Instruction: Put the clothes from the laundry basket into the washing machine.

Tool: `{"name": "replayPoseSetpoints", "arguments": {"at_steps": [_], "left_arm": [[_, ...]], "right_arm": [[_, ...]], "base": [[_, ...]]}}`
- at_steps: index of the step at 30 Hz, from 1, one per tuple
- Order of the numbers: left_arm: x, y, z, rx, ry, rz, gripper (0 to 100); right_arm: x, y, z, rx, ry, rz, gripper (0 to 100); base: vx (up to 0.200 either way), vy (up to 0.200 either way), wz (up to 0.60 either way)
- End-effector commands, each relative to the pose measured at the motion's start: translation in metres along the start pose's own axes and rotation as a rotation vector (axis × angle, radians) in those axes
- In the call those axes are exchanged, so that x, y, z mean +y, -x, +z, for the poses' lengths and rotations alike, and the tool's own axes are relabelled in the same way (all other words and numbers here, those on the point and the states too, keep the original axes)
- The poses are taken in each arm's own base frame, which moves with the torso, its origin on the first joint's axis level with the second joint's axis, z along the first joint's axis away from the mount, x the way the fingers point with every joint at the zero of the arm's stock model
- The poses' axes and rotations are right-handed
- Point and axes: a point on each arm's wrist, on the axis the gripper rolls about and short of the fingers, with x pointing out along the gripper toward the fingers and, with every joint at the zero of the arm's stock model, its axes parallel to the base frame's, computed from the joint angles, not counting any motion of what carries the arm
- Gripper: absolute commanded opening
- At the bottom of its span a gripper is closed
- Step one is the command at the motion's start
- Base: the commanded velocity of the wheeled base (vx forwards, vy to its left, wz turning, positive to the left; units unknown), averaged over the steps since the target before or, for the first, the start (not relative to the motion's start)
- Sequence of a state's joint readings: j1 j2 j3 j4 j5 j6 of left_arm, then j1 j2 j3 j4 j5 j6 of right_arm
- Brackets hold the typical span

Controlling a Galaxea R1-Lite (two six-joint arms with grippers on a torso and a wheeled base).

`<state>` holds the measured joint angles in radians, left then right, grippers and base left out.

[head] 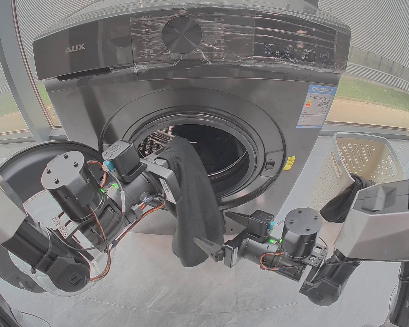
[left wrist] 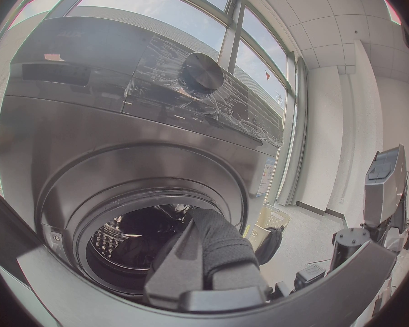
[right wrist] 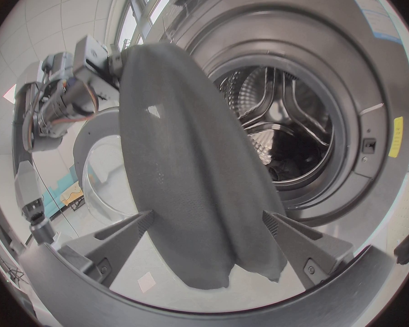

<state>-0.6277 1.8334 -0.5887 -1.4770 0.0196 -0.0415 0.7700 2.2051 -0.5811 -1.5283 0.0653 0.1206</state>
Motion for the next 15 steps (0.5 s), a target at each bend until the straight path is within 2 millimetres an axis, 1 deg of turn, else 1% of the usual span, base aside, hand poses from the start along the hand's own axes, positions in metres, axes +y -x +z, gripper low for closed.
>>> {"name": "replayPoseSetpoints", "arguments": {"at_steps": [1,2,4,5,8,9,10,11,13,14,15], "left_arm": [[-0.001,-0.003,-0.002,0.002,0.004,-0.004,0],[-0.003,-0.002,-0.002,0.004,0.005,-0.010,0],[-0.005,-0.002,-0.002,0.002,0.007,-0.019,0],[-0.010,-0.003,-0.001,-0.002,0.010,-0.034,0],[-0.012,-0.003,-0.001,-0.002,0.012,-0.040,0],[-0.014,-0.002,-0.001,-0.005,0.013,-0.046,0],[-0.014,-0.002,-0.001,-0.005,0.013,-0.046,0],[-0.015,-0.001,-0.001,-0.005,0.015,-0.050,0],[-0.017,-0.001,0.000,-0.007,0.016,-0.057,0],[-0.017,-0.001,0.000,-0.009,0.016,-0.057,0],[-0.017,-0.002,0.001,-0.012,0.016,-0.057,0]], "right_arm": [[-0.002,-0.019,-0.022,0.039,0.010,0.010,100],[-0.006,-0.025,-0.027,0.043,0.042,0.004,100],[-0.008,-0.031,-0.031,0.039,0.056,0.002,100],[-0.009,-0.035,-0.033,0.035,0.056,0.001,100],[-0.011,-0.043,-0.034,0.022,0.060,-0.007,100],[-0.014,-0.047,-0.034,0.010,0.061,-0.019,100],[-0.015,-0.047,-0.035,0.010,0.061,-0.019,100],[-0.018,-0.051,-0.032,-0.006,0.063,-0.029,100],[-0.019,-0.053,-0.030,-0.013,0.063,-0.035,100],[-0.025,-0.061,-0.024,-0.033,0.062,-0.073,100],[-0.028,-0.064,-0.023,-0.040,0.061,-0.093,100]], "base": [[0.000,0.000,0.00],[0.000,0.000,0.00],[0.000,0.000,0.00],[0.000,0.000,0.00],[0.000,0.000,0.00],[0.000,0.000,0.00],[0.000,0.000,0.00],[0.000,0.000,0.00],[0.000,0.000,0.00],[0.000,0.000,0.00],[0.000,0.000,0.00]]}}
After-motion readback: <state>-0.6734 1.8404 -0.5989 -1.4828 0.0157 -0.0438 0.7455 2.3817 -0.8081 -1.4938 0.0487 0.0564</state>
